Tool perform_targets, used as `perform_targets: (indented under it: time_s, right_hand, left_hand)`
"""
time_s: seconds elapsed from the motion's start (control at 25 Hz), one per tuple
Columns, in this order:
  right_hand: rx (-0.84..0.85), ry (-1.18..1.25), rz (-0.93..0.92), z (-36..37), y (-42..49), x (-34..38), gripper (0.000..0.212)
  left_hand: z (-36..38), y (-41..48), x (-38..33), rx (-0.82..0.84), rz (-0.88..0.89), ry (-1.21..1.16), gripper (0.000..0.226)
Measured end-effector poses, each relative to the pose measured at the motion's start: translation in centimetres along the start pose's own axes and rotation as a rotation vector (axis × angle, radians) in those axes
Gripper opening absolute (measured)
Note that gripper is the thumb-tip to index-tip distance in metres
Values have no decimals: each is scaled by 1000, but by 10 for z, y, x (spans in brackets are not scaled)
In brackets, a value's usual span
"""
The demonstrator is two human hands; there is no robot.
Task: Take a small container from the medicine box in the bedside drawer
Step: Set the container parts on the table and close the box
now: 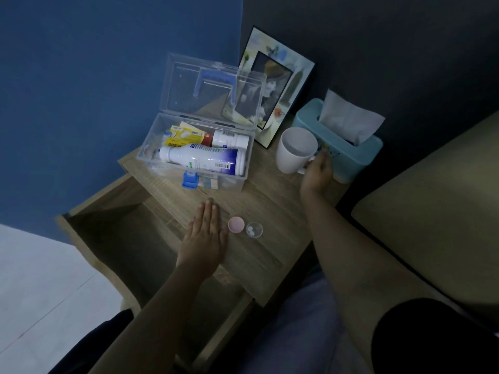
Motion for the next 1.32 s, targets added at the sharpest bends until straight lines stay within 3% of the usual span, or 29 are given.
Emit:
perform_targets:
  time_s: [0.24, 0.52, 0.96, 1.12, 1.2, 1.32]
  right_hand:
    - [-18, 178, 109, -4, -20, -2, 38]
    - [87, 113, 88, -43, -65, -33, 25]
    - [21, 109, 16, -61, -87, -37, 29]
    - [40, 104, 103, -69, -83, -30, 23]
    - [-22, 106, 33, -77, -82, -16, 23]
    - [-92, 16, -326, -81, -84, 19, 15]
  left_hand:
    - [0, 0, 0, 2, -14, -26, 61]
    - [7, 2, 2, -19, -24, -23, 62]
    - [8, 1, 2, -26, -22, -45, 62]
    - [2, 1, 0, 2, -22, -40, 61]
    - [-4, -1, -1, -6, -40, -102, 61]
    - [-18, -10, -1, -164, -109, -262, 60]
Point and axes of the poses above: each hand's wrist, its own y-axis towards the middle knuckle, its own z-axis out of the palm, x = y × z, the point moved 1 cm from there along y, towards the middle knuckle, and after that the axes turned 10 degrees about -x, right-handed, at the moved point
